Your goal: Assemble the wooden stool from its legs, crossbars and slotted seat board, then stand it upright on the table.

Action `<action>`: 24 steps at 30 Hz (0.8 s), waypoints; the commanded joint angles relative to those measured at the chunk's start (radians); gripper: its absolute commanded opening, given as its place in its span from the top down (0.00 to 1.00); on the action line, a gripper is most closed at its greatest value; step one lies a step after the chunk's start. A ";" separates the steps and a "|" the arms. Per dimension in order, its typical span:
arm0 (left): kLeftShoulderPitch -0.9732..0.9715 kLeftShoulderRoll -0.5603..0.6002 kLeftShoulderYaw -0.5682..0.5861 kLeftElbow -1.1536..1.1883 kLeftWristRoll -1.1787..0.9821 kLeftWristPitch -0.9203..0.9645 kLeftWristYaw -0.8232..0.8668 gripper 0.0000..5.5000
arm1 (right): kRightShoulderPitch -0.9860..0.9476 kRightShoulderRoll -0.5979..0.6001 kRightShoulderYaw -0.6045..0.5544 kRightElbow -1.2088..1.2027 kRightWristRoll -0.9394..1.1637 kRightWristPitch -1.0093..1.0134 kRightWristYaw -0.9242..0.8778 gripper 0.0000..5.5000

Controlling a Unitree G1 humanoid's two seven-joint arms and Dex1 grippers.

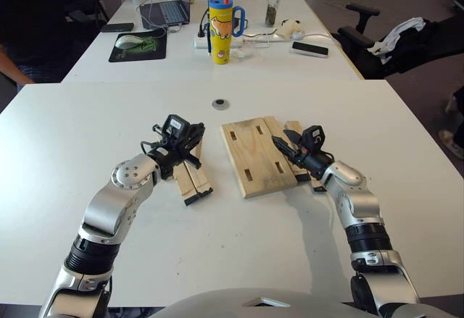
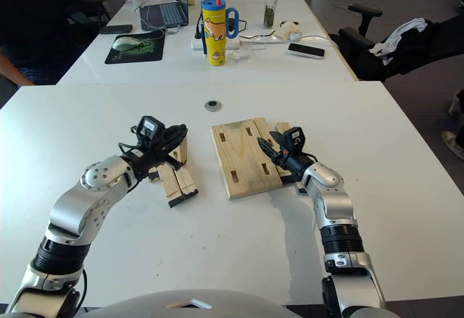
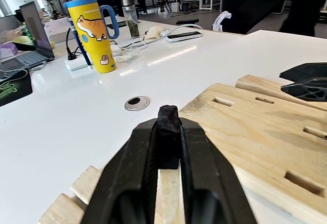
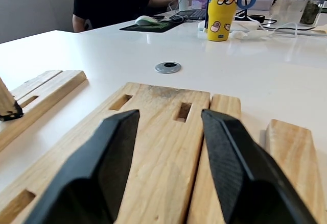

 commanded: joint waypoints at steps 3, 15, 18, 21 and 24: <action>0.138 0.057 -0.070 0.087 0.057 0.083 -0.074 0.92 | -0.018 -0.091 -0.087 0.039 -0.071 -0.014 -0.113 0.59; -0.061 -0.087 0.229 0.083 -0.019 -0.079 0.031 0.93 | -0.102 -0.174 0.014 0.366 -0.290 -0.021 -0.190 0.59; -0.089 -0.084 0.272 0.093 -0.009 -0.070 0.050 0.93 | -0.116 -0.155 0.051 0.407 -0.290 -0.066 -0.132 0.59; -0.073 -0.060 0.292 0.123 0.020 -0.049 0.057 0.93 | -0.114 -0.138 0.075 0.400 -0.265 -0.094 -0.048 0.59; -0.048 -0.039 0.302 0.149 0.041 -0.008 0.054 0.93 | -0.092 -0.128 0.087 0.358 -0.233 -0.092 0.025 0.59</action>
